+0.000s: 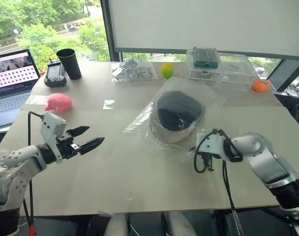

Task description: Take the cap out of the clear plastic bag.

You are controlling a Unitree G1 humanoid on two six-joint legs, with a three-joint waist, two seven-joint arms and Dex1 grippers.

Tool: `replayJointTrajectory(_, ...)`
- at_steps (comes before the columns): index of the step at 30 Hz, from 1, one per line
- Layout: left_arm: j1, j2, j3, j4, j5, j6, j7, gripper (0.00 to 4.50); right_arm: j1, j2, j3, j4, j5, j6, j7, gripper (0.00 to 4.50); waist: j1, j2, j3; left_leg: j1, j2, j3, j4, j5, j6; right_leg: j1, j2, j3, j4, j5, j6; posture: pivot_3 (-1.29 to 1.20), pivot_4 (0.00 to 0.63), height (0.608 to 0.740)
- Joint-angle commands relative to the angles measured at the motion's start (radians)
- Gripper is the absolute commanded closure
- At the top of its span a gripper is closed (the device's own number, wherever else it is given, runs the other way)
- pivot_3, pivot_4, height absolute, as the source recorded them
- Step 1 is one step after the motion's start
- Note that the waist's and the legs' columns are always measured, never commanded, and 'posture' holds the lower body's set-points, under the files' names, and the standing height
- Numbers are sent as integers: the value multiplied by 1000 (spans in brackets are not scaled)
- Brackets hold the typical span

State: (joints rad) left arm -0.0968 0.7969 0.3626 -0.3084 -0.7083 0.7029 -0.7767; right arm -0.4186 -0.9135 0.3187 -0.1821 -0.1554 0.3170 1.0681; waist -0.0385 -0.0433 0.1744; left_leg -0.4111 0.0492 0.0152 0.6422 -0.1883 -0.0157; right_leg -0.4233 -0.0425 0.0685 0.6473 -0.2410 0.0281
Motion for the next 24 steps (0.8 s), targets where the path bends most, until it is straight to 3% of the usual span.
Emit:
replayJointTrajectory(1,-19,14,-1,-4,6,-8,-10,0,-59,4,9,39,-91,-19,-49,4492,-1,0,0,0,0,0,0,0,0,0,0,0,0,0,0,0,150,740)
replayJointTrajectory(11,-34,12,-25,0,7,-11,-20,0,-112,-6,46,137,-253,-129,-100,4492,-2,0,0,-1,0,1,0,0,0,0,0,1,0,1,0,0,150,740)
replayJointTrajectory(18,-43,8,-55,-14,4,-7,-32,0,-118,10,16,152,-264,-114,-106,4492,-1,0,0,-1,0,1,0,0,0,0,0,1,0,1,-1,0,150,740)
replayJointTrajectory(22,-48,7,-70,-11,5,-11,-34,0,-96,17,-9,118,-238,-98,-103,3579,-1,0,0,-1,0,1,0,0,0,0,0,1,0,2,-2,0,150,740)
replayJointTrajectory(24,-52,5,-74,-9,5,-11,-35,0,-92,20,-12,115,-245,-105,-115,2759,-2,0,0,-1,0,1,0,0,0,0,0,1,0,2,-2,0,150,740)
